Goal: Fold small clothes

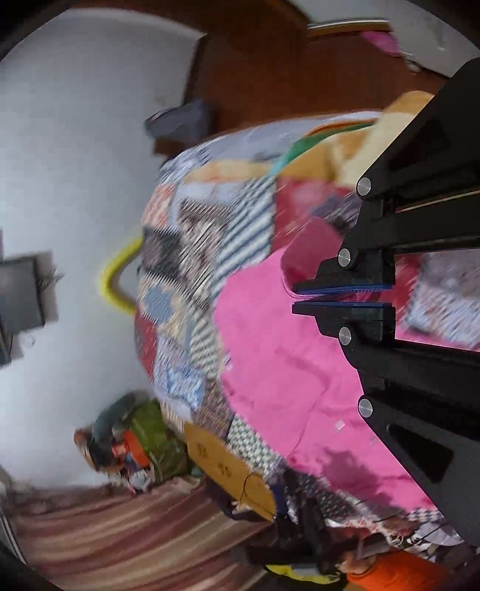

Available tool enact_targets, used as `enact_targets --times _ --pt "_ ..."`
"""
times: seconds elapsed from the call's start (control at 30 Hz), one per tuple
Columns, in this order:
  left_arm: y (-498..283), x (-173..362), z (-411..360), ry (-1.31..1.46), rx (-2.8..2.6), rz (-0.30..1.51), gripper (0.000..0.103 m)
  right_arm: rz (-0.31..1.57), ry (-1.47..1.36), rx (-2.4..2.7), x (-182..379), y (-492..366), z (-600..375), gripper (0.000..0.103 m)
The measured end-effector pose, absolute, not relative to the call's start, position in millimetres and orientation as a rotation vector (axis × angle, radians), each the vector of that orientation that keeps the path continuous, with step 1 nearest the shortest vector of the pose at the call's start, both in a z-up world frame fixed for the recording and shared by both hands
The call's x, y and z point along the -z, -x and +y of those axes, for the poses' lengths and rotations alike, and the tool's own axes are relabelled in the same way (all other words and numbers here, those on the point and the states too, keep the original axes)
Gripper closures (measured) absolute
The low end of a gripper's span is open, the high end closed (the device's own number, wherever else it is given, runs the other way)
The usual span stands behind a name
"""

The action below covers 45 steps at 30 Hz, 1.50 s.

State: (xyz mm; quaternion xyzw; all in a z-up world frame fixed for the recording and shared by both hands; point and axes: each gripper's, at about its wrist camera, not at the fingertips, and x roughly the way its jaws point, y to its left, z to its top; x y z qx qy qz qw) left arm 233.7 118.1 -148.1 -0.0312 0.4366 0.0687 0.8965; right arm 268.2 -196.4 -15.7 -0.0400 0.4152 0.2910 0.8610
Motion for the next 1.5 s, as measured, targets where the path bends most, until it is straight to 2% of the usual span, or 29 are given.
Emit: enact_targets --times 0.23,0.53,0.6,0.63,0.67,0.73,0.9,1.0,1.07,1.2,1.3,1.37,1.5 --pt "-219.8 144.3 161.7 0.094 -0.191 0.870 0.045 0.850 0.152 -0.743 13.7 -277.9 -108.3 0.100" --pt "-212.2 166.8 195.6 0.132 -0.213 0.912 0.045 0.969 0.265 -0.874 75.3 -286.6 8.3 0.099" --pt "-214.9 171.9 195.8 0.137 -0.207 0.924 0.045 0.982 0.300 -0.876 83.3 -284.2 23.4 0.095" --pt "-216.4 173.6 194.7 0.138 -0.201 0.928 0.045 0.981 0.307 -0.876 84.1 -282.2 26.5 0.087" --pt "-218.4 175.2 193.2 0.138 -0.194 0.931 0.045 0.980 0.307 -0.877 83.1 -281.4 27.0 0.075" --pt "-224.0 177.0 185.7 0.134 -0.177 0.934 0.045 0.960 0.308 -0.869 79.6 -280.1 21.8 0.065" --pt "-242.6 178.3 163.4 0.141 -0.114 0.936 0.045 0.885 0.342 -0.799 63.9 -282.0 -6.5 0.064" --pt "-258.1 182.5 150.4 0.172 -0.074 0.953 0.045 0.864 0.352 -0.732 58.1 -288.9 -34.5 0.060" --pt "-271.5 188.8 143.5 0.199 -0.059 0.977 0.045 0.863 0.346 -0.692 58.2 -294.6 -56.6 0.054" --pt "-301.6 208.3 139.4 0.296 -0.067 1.046 0.046 0.882 0.349 -0.617 68.8 -301.0 -91.3 0.053" --pt "-316.3 222.5 137.9 0.374 -0.052 1.096 0.058 0.925 0.351 -0.577 87.9 -304.6 -111.9 0.053" --pt "-321.8 228.3 134.1 0.393 -0.036 1.115 0.075 0.956 0.346 -0.558 102.6 -307.6 -122.8 0.054" --pt "-327.0 234.7 125.7 0.387 -0.027 1.131 0.087 1.003 0.309 -0.544 122.9 -313.6 -137.6 0.054"
